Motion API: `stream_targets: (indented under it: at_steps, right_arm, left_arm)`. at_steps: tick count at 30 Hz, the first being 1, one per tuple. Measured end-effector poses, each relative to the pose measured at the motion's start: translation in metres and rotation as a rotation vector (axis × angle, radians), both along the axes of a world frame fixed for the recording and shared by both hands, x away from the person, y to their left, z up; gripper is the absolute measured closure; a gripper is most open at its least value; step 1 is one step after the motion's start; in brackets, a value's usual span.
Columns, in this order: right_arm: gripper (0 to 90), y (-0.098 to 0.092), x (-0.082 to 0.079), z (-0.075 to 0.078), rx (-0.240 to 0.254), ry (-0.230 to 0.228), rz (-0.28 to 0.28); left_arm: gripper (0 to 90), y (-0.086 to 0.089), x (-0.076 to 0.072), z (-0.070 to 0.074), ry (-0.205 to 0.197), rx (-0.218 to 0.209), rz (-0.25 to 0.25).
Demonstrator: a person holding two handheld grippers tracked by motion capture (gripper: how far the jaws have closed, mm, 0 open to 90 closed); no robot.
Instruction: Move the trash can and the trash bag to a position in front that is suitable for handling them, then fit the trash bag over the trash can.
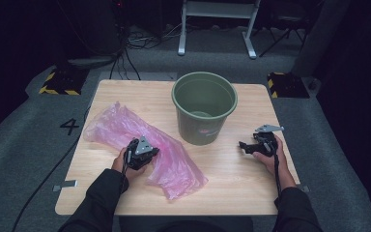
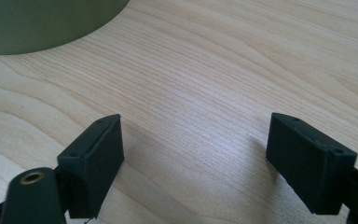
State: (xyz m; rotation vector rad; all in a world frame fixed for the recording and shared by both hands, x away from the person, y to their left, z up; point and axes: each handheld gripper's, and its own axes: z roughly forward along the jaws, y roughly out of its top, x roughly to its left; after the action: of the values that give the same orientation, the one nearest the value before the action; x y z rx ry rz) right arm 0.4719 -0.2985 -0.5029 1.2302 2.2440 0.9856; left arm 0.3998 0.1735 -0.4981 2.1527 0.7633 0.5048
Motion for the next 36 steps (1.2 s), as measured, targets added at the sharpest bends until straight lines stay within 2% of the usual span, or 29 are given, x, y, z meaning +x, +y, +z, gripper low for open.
stream_targets:
  at_steps: [6,20,23,30,33,36]
  right_arm:
    - [19.0,0.0,-0.001,0.0,-0.001,-0.001,-0.008]
    - [17.8,0.001,-0.001,0.0,-0.001,0.002,-0.017]
    - [17.8,0.001,-0.001,0.0,-0.001,0.002,-0.017]
    - [17.8,0.001,-0.001,0.0,-0.001,0.002,-0.018]
    - [17.8,0.001,-0.001,0.0,-0.002,0.002,-0.019]
    - [17.8,0.001,-0.002,0.0,-0.003,0.001,-0.021]
  left_arm:
    - [89.0,0.004,0.001,0.002,-0.016,-0.026,0.007]
    - [89.1,0.011,-0.003,0.009,-0.049,-0.049,0.022]
    - [89.2,0.013,-0.002,0.012,-0.055,-0.043,0.023]
    - [89.4,0.015,-0.003,0.018,-0.08,-0.067,0.03]
    - [89.4,0.016,-0.004,0.021,-0.088,-0.058,0.026]
    - [89.4,0.019,-0.007,0.027,-0.106,-0.079,0.038]
